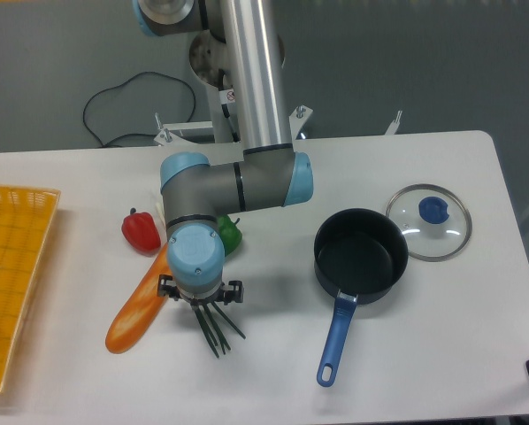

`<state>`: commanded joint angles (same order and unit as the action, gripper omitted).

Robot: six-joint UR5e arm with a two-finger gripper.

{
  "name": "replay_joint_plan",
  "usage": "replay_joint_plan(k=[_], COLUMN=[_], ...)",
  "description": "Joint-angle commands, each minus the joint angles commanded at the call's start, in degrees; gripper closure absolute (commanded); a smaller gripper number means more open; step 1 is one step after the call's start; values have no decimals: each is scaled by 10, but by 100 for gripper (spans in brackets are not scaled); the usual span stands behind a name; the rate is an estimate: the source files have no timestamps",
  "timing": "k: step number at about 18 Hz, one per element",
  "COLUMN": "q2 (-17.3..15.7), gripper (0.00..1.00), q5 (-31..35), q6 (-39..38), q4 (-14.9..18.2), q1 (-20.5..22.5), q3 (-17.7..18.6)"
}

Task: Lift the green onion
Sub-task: 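Close the gripper on the green onion stalks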

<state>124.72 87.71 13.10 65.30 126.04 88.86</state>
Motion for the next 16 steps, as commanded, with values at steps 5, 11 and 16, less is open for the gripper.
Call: replay_joint_plan(k=[5, 11, 16], q2=[3, 4, 4], gripper=[0, 6, 30], q5=[3, 4, 4], q6=[-1, 1, 1], q4=[1, 0, 1], q1=[-1, -2, -2], q3=[0, 0, 0])
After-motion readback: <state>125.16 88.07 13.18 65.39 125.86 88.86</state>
